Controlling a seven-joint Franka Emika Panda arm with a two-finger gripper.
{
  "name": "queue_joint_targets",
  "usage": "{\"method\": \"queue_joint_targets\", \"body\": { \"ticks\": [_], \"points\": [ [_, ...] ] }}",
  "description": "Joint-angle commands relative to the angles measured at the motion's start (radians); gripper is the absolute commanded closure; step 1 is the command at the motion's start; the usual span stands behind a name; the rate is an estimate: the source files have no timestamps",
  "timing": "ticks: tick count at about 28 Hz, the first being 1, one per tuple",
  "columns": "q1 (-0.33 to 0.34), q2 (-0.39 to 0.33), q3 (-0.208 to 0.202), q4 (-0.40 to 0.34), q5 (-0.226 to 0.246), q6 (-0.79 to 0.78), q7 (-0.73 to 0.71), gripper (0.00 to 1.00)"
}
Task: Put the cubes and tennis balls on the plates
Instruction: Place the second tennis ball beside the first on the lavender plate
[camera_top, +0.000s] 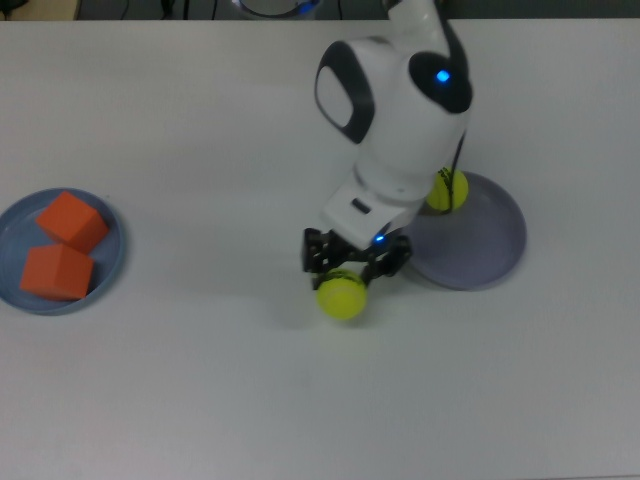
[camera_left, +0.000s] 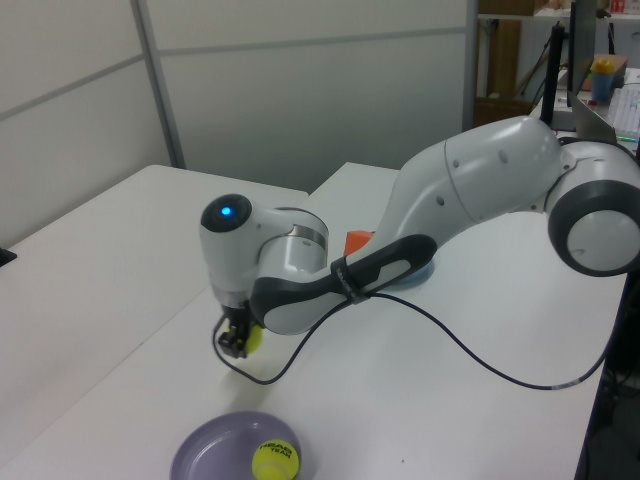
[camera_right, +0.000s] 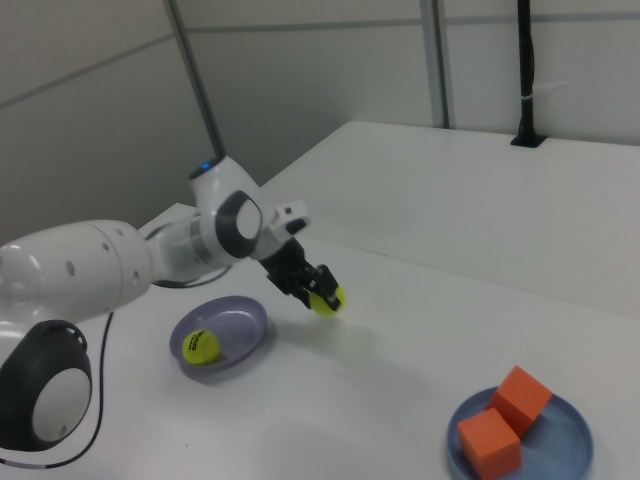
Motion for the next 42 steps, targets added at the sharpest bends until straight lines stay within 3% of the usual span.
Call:
{"method": "queue_joint_targets", "body": {
  "ticks": [1,5,6,7,8,10,19,22,26,27,29,32,40,42],
  "points": [
    [0.044,-0.055,0.059,-0.024,0.021,-0.095,0.026,1.00],
    [0.064,-0.064,0.094,-0.036,0.017,-0.165,0.049,1.00],
    [0.072,-0.066,0.098,-0.041,0.017,-0.179,0.057,0.95],
    [0.090,-0.066,0.101,-0.050,0.017,-0.197,0.083,0.66],
    [0.098,-0.067,0.101,-0.053,0.017,-0.203,0.098,0.48],
    [0.106,-0.066,0.101,-0.053,0.017,-0.205,0.133,0.00],
    [0.121,-0.077,0.101,-0.027,0.023,-0.208,0.184,0.00],
    [0.104,-0.127,0.098,-0.018,0.029,-0.217,0.149,0.00],
    [0.035,-0.214,0.096,-0.018,0.107,-0.254,0.042,0.00],
    [0.021,-0.254,0.084,-0.016,0.153,-0.263,-0.012,0.00],
    [0.014,-0.287,0.056,-0.016,0.181,-0.271,-0.058,0.00],
    [0.009,-0.348,-0.022,-0.018,0.221,-0.318,-0.142,0.00],
    [-0.003,-0.408,-0.163,-0.018,0.322,-0.433,-0.294,0.00],
    [-0.015,-0.423,-0.209,-0.018,0.377,-0.452,-0.352,0.00]
  ]
}}
